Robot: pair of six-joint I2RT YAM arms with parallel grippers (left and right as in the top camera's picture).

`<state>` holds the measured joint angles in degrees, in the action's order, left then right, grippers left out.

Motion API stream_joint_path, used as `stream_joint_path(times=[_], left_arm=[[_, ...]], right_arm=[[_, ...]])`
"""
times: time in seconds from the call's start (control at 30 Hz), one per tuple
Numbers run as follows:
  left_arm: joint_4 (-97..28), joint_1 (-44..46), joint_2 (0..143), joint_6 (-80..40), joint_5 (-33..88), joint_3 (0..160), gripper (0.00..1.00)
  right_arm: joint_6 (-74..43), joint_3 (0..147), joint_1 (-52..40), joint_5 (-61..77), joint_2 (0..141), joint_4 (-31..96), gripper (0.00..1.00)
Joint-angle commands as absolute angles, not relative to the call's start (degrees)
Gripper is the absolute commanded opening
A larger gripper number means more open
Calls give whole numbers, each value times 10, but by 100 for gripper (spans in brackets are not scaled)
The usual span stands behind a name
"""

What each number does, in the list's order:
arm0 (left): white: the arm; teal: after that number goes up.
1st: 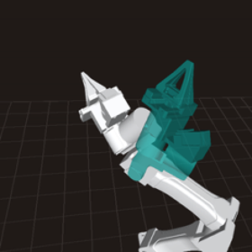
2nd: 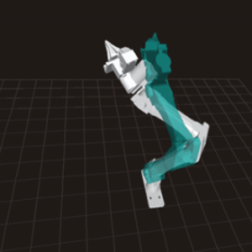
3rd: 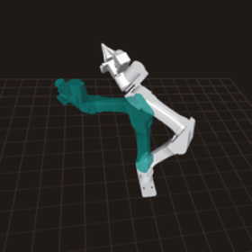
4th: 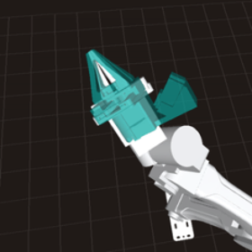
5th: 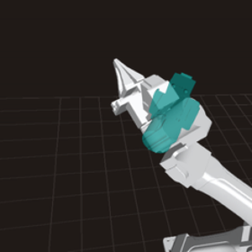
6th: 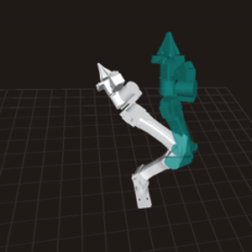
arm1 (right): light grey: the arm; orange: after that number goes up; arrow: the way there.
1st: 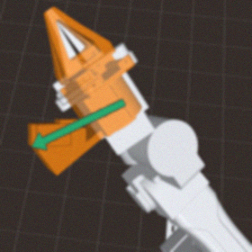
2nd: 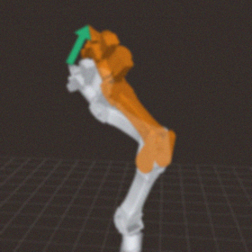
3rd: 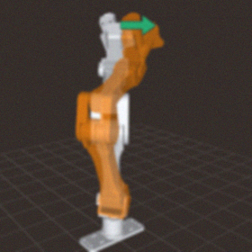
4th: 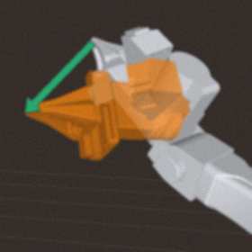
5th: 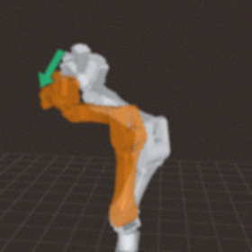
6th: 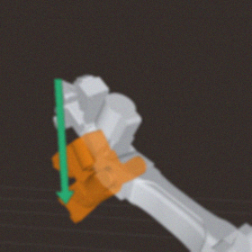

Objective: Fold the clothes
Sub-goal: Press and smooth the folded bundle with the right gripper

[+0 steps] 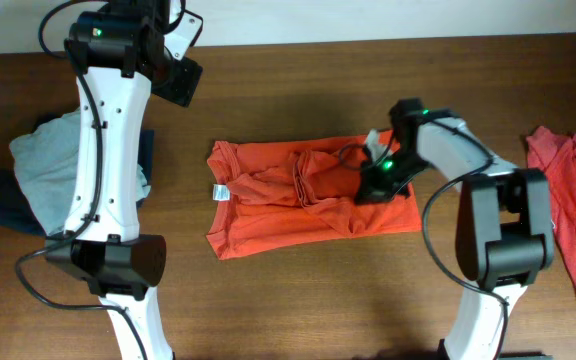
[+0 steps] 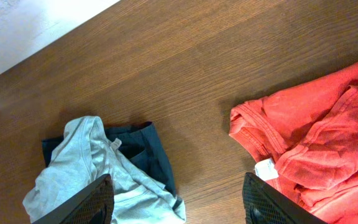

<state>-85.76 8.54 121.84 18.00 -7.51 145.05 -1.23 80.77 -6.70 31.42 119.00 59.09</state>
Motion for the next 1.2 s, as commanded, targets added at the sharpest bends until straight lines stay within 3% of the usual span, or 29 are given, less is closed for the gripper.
stream_joint_path(times=[0.0, 0.2, 0.33, 0.53, 0.83, 1.17], left_arm=[[-858, 84, 1214, 174, -69, 1458, 66], [-858, 84, 1214, 174, -69, 1458, 66], [-858, 84, 1214, 174, -69, 1458, 66], [-857, 84, 1214, 174, -69, 1458, 66], [-861, 84, 1214, 174, -69, 1458, 67], [-870, 84, 1114, 171, -69, 1458, 67]], right_arm=[[-21, 775, -110, 309, 1180, 570, 5], [115, 775, -202, 525, 1173, 568, 4], [120, 776, -231, 491, 1151, 573, 4], [115, 789, -164, 452, 1114, 556, 4], [-67, 793, -59, 340, 1118, 499, 4], [-231, 793, -165, 293, 1205, 300, 4]])
